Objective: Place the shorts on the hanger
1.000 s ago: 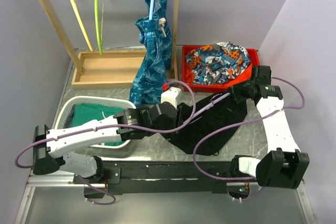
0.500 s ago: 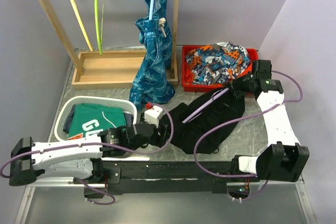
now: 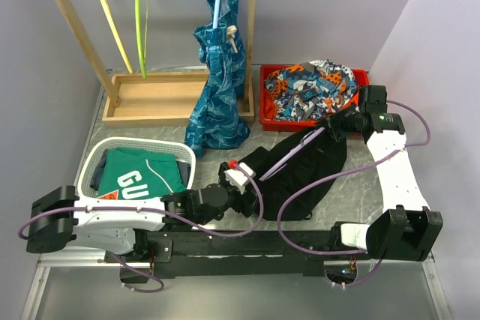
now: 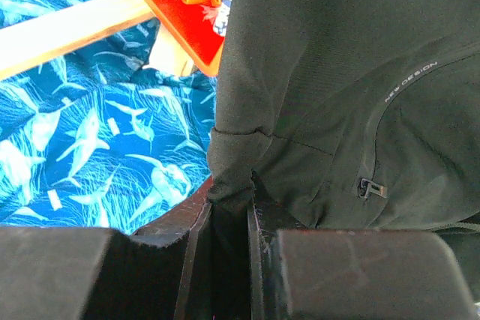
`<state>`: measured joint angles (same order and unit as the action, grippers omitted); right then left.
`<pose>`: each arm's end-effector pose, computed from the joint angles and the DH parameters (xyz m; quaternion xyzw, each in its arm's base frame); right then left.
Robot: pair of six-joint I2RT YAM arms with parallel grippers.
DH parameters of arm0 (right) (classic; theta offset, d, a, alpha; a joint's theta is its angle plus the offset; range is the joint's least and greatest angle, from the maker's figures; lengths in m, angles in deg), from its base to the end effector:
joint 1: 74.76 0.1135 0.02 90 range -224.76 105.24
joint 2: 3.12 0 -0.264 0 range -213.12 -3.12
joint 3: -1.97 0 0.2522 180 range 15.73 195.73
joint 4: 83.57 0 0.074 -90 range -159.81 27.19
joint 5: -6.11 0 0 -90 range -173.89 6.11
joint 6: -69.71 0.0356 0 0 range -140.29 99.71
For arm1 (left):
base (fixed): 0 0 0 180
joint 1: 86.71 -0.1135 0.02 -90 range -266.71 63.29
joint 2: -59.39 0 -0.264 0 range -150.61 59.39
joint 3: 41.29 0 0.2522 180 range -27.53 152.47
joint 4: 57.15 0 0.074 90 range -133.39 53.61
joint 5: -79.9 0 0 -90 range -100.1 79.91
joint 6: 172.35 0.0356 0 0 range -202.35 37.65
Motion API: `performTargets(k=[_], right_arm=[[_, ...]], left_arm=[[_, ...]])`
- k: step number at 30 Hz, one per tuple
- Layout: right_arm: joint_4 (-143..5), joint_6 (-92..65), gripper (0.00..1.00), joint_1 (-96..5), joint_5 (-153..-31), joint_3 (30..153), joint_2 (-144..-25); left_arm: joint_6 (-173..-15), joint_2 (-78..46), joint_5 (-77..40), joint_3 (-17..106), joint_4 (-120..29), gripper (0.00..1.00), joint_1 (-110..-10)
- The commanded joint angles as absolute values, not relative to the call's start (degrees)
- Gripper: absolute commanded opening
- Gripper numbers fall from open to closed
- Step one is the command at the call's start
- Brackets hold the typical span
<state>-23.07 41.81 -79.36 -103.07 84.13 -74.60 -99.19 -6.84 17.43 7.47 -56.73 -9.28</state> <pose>0.2535 -0.0087 0.3283 0.4613 0.8050 0.3001 0.2217 0.0715 -0.2449 0.2470 0.2752 0.7486 -0.2881 0.5299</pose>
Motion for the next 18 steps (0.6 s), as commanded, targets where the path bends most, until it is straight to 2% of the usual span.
performTargets(k=[1, 7, 11, 13, 18], right_arm=[[-22.6, 42.3, 0.0, -78.7, -106.2, 87.4, -71.8], [-22.4, 42.5, 0.0, -78.0, -107.4, 87.7, -71.2], [-22.3, 42.8, 0.0, -77.2, -107.9, 88.1, -70.8], [-22.3, 43.1, 0.0, -77.0, -107.8, 88.2, -70.4], [-22.3, 43.3, 0.0, -76.7, -108.2, 88.1, -69.7]], left_arm=[[-90.8, -8.5, 18.2, 6.0, -67.1, 0.86, -9.1], [-85.9, -9.8, 16.8, 4.9, -73.3, 0.76, -9.1], [-84.0, -11.3, 16.2, 6.7, -74.5, 0.48, -9.1], [-83.1, -11.9, 15.8, 7.7, -74.9, 0.42, -9.1], [-81.1, -11.7, 15.2, 9.7, -74.6, 0.39, -9.1]])
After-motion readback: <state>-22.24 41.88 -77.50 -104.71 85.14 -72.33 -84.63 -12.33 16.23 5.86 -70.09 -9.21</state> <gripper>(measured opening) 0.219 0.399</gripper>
